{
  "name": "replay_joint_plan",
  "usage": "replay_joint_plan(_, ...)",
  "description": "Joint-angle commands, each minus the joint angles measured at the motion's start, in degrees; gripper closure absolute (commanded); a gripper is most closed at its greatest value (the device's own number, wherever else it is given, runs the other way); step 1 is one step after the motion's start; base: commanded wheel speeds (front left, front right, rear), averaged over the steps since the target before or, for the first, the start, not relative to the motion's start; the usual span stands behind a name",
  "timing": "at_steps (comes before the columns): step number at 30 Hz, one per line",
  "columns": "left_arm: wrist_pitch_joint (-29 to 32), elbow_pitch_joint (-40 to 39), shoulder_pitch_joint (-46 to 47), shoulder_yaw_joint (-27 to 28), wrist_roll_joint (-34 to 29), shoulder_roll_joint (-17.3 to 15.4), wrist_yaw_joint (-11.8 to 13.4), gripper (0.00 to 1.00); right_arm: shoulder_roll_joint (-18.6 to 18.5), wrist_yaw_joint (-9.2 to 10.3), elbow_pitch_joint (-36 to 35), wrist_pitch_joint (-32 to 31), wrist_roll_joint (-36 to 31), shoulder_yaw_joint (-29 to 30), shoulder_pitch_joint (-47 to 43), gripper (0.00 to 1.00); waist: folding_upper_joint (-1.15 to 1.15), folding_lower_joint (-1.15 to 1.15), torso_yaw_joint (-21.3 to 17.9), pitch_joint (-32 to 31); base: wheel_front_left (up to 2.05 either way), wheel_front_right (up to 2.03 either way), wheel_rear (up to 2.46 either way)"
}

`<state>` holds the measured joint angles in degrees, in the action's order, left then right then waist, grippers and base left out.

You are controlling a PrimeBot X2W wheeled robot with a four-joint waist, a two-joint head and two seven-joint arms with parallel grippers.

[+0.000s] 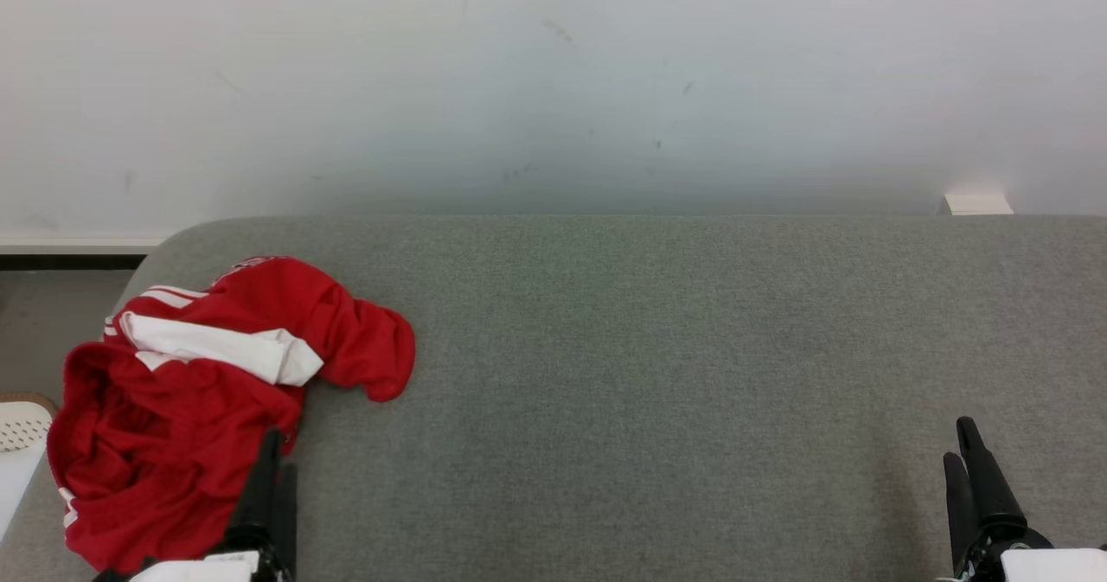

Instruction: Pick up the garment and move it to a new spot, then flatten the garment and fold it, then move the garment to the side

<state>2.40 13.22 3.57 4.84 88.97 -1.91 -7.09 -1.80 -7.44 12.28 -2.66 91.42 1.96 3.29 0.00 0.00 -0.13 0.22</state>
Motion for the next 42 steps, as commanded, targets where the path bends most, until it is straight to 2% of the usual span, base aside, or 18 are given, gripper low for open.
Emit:
replay_joint_plan(1, -0.7, -1.6, 1.0, -0.4, -2.8, -0.4, -0.2, 0.0, -0.9, -0.02, -1.8, 0.9, -1.9, -0.9, 1.2, 0.0, 0.0, 0.0, 0.0, 0.0, 0.0, 0.0, 0.0)
replay_joint_plan(9, -2.4, -3.1, 1.0, -0.4, -11.1, -0.5, -0.2, 0.0, -1.7, -0.02, -3.4, 2.7, -8.0, -3.2, 1.5, 0.0, 0.0, 0.0, -0.1, 0.0, 0.0, 0.0, 0.0)
replay_joint_plan(17, -4.2, -4.9, 0.6, 0.1, -22.2, -0.6, 0.0, 0.0, -1.7, -0.03, -4.9, 4.5, -18.4, -4.7, 1.4, 0.0, 0.0, 0.0, -0.4, 0.1, 0.0, 0.0, 0.0)
replay_joint_plan(30, -6.8, -7.5, -0.1, -2.8, -41.2, -0.7, 3.6, 0.0, -1.6, -0.04, -5.2, 7.1, -34.9, -6.5, 0.9, 0.0, 0.0, 0.0, -0.5, 0.1, 0.0, 0.0, 0.0)
replay_joint_plan(42, -9.1, -6.6, -0.7, -4.8, -53.1, -1.2, 6.0, 0.0, -1.6, -0.04, -3.9, 9.3, -49.8, -7.7, 0.8, 0.0, 0.0, 0.0, -0.7, 0.0, 0.0, 0.0, 0.0)
